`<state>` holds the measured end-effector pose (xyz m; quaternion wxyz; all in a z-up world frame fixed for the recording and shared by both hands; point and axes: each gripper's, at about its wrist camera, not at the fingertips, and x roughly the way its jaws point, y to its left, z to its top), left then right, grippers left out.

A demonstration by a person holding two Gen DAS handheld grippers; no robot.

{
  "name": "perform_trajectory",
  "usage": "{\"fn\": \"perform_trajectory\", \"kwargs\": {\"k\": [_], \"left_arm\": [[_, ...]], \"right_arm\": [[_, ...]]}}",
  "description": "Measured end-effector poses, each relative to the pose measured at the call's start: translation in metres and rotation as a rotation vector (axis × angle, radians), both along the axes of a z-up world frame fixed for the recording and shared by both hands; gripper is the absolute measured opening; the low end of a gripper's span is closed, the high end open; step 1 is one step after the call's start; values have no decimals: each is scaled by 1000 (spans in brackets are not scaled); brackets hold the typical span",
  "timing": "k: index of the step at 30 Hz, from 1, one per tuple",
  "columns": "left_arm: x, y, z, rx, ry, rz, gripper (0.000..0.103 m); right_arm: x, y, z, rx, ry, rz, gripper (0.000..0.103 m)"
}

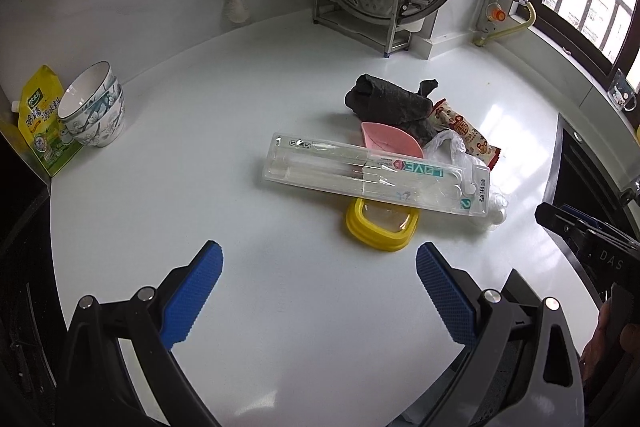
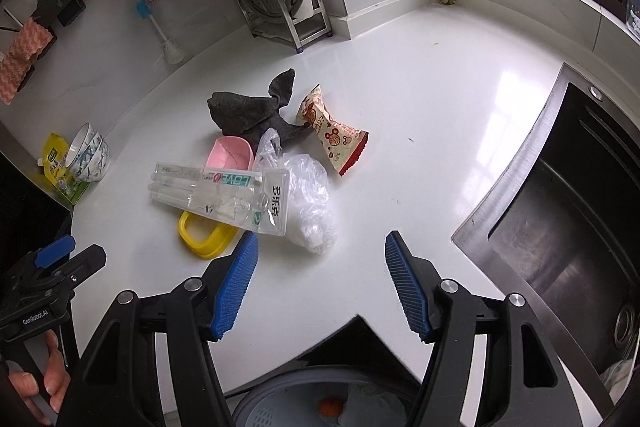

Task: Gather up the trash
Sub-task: 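Lift both open tools away from the bin toward the counter items, then grasp the snack wrapper with the right tool while the left tool grasps the black cloth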

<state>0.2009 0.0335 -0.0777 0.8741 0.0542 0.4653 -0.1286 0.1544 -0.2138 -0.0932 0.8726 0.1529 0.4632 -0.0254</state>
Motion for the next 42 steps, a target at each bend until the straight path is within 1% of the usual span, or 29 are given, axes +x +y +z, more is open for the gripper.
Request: {"fn": "perform_trajectory", "kwargs": {"k": [9,18,22,28,32,33,36,39,41,42], "left_arm": [[29,-16,-4,-6,4,-57,96],[77,-42,-4,-12,-11,-145,96],[101,-54,-5,-17,-10,-188,96],[134,-70,-11,-19,3,-267,96],[147,-75,-17,-18,5,-292,96],[149,-76,-18,-19,7,-297,96],[155,-80,-23,-19,16,-308,96],[160,-84,-28,-16,24,-323,96],[162,-86,-32,-19,32,-333,96],[163,-87,-34,-19,35,-337,96]], "right_arm": [[38,-14,-2,-17,0,-35,63],[84,-21,-9,-39,10,-49,63],[106,-22,-19,-49,47,-32,63],[135,-19,-39,-78,123,28,63],[147,-12,-51,-138,171,63,63],[149,-11,-53,-148,176,61,63],[154,-11,-56,-132,178,60,63],[158,-9,-58,-145,183,67,63],[160,-7,-59,-146,187,78,58],[160,-6,-60,-146,189,87,54]]}}
